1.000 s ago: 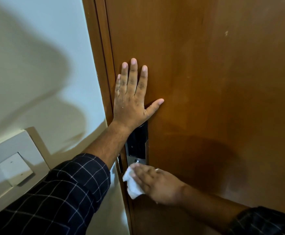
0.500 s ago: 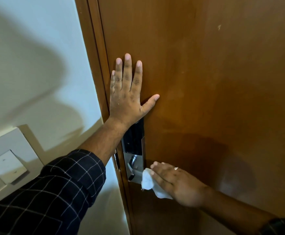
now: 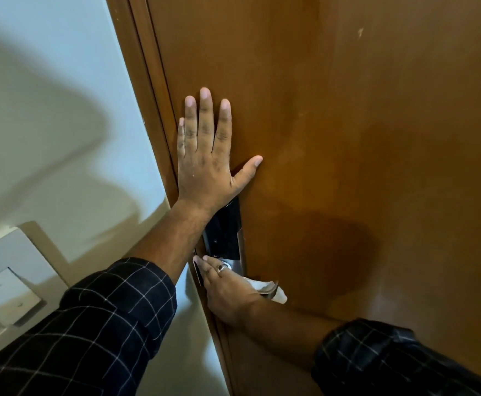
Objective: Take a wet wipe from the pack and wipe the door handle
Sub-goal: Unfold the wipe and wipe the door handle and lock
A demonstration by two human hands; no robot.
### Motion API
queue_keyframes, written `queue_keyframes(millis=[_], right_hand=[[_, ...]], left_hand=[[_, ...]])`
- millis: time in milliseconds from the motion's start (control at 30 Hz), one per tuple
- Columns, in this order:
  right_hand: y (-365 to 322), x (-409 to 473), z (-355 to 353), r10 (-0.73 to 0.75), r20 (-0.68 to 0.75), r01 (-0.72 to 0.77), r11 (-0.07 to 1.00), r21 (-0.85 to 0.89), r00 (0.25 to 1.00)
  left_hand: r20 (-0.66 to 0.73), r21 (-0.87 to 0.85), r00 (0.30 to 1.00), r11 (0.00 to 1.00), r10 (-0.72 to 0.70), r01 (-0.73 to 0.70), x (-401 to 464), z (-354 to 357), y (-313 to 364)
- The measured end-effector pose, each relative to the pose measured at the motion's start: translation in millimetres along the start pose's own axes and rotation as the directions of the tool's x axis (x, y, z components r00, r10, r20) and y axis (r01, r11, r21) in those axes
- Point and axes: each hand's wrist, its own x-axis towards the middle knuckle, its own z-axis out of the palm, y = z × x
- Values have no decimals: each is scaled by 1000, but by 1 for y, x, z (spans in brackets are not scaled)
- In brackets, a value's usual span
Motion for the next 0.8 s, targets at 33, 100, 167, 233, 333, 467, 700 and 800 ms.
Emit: queue_keyframes(millis=[33, 100, 167, 233, 333, 467, 700, 800], right_hand=[[3, -5, -2, 3, 2, -3, 1000, 20, 1000], [12, -23, 0, -9, -73, 17, 994, 111, 997], [21, -50, 14, 10, -207, 39, 972, 230, 978], [28, -84, 35, 27, -277, 61, 951, 302, 960], [46, -125, 56, 28, -243, 91, 881, 464, 970], [64, -145, 55, 263, -182, -60, 706, 706, 947], [6, -112, 17, 727, 186, -322, 51, 945, 661], [0, -123, 16, 666, -28, -217, 282, 935, 745]], left_hand=[[-2, 0, 1000, 1000, 5, -5, 0, 0, 0], [-9, -6, 1000, 1000, 11, -11, 0, -1, -1], [-14, -11, 1000, 1000, 12, -12, 0, 0, -1], [-17, -18, 1000, 1000, 9, -9, 0, 1, 0], [-25, -13, 1000, 1000, 2, -2, 2, 3, 0], [-37, -13, 999, 1000, -5, 5, 2, 4, 0], [-30, -14, 999, 1000, -22, 22, -1, 4, 1], [-19, -15, 1000, 1000, -18, 18, -1, 3, 1]])
